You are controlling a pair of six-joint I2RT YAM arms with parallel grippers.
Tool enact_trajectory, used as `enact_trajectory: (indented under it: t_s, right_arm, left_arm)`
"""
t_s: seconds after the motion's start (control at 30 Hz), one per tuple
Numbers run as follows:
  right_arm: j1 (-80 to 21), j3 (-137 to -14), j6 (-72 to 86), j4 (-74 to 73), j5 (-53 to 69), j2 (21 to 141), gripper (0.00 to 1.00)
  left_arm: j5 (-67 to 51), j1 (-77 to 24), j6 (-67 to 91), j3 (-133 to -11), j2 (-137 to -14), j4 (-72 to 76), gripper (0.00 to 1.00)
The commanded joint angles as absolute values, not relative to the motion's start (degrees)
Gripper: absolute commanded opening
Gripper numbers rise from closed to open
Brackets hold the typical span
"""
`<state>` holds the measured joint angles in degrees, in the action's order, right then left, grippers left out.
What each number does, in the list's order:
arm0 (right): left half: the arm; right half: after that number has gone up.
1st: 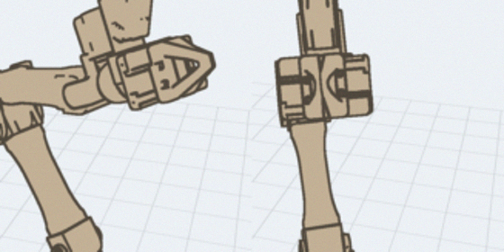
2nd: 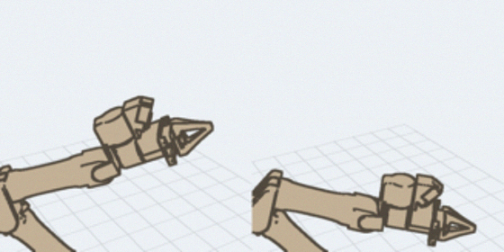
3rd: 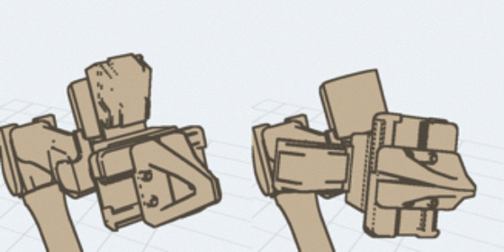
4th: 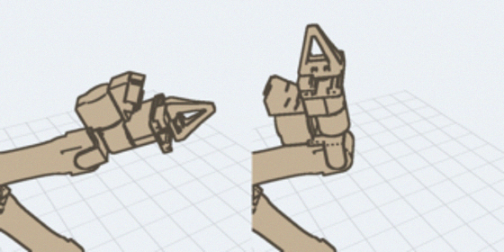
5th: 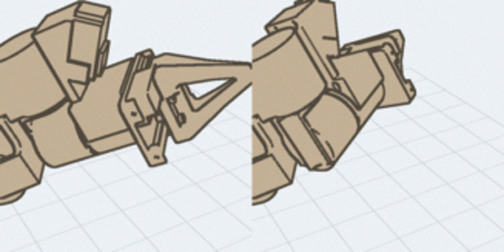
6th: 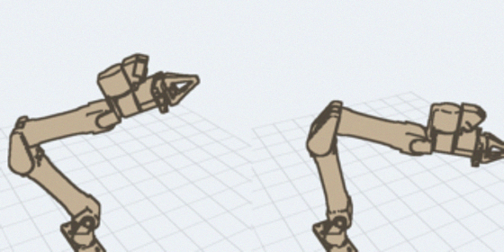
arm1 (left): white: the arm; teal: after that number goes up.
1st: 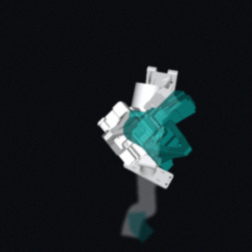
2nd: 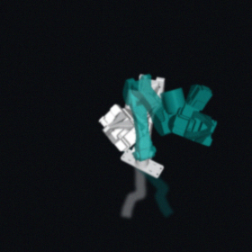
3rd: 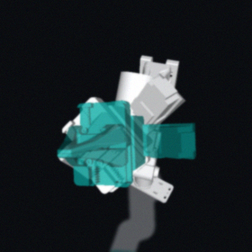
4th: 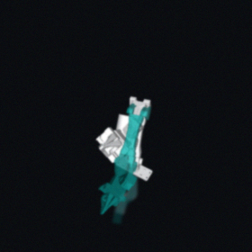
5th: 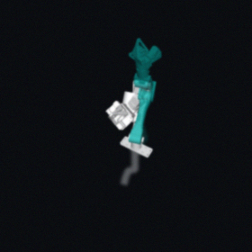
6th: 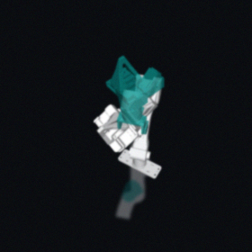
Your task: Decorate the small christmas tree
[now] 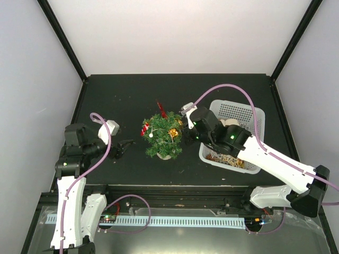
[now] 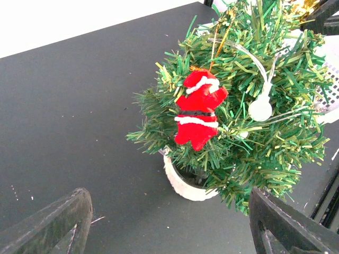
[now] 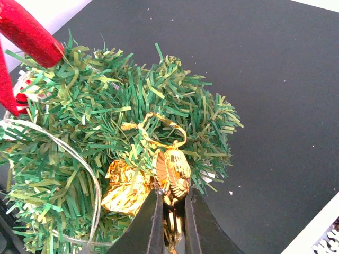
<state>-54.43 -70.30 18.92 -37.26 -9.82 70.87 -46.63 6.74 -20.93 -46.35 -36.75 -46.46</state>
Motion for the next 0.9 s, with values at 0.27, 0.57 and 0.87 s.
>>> enact_trajectory:
  t_s: [0.27,0.57,0.87]
  right_arm:
    - [-54.2,-69.15,18.2,-37.01,-9.88,70.62,0.01]
    - [-54.23,-67.95,17.77,-37.21,-8.95,67.27,0.01]
    - [-54.18,-67.94,17.89,-37.0,-7.9,66.91,0.01]
  left_arm:
    - [-48.15,7.3,-21.95,-45.97,-36.25,-45.2,0.81]
    - [-48.25,7.3,-22.03,-45.74,-36.21,-45.0,0.81]
    - [-48.25,7.31,-21.97,-45.69,-36.05,-44.91,0.81]
